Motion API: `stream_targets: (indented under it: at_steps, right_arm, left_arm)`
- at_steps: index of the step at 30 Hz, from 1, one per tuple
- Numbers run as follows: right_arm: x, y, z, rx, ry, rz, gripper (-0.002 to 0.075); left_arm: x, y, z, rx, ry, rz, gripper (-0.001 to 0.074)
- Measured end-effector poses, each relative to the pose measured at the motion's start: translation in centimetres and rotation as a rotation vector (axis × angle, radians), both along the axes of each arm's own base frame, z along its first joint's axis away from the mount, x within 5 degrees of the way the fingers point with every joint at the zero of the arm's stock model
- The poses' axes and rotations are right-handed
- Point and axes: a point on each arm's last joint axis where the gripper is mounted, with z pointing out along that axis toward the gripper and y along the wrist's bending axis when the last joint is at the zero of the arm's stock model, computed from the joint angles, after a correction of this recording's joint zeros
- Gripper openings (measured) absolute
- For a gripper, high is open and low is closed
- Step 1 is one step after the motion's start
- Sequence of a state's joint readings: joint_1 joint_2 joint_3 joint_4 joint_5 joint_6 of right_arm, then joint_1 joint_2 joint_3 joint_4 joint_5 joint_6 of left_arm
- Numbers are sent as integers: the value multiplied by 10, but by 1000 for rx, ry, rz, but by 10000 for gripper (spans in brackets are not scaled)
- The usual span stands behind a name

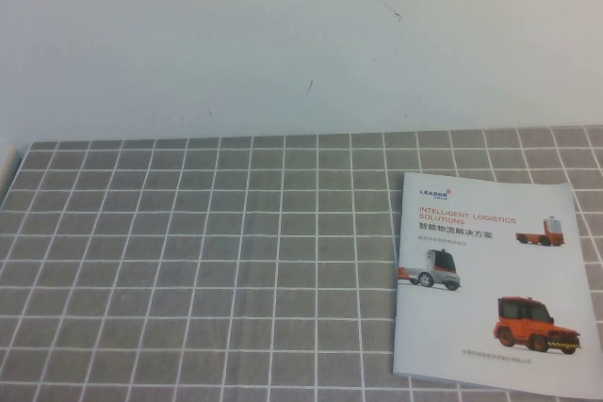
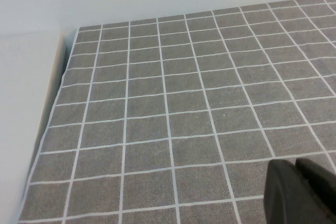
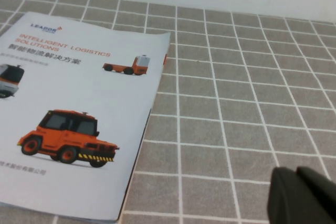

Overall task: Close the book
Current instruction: 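Close the open booklet and leave it lying on the table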

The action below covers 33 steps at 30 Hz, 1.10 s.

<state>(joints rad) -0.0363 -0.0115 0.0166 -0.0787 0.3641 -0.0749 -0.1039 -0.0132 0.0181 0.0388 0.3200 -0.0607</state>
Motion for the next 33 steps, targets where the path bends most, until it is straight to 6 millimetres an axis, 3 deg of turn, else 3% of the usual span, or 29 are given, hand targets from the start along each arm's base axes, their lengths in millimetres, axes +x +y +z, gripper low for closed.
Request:
stream_targets:
  at_steps: [33]
  right_arm:
    - [0, 0, 0, 0, -10, -5, -2]
  left_arm:
    - [0, 1, 0, -2, 5, 10, -4]
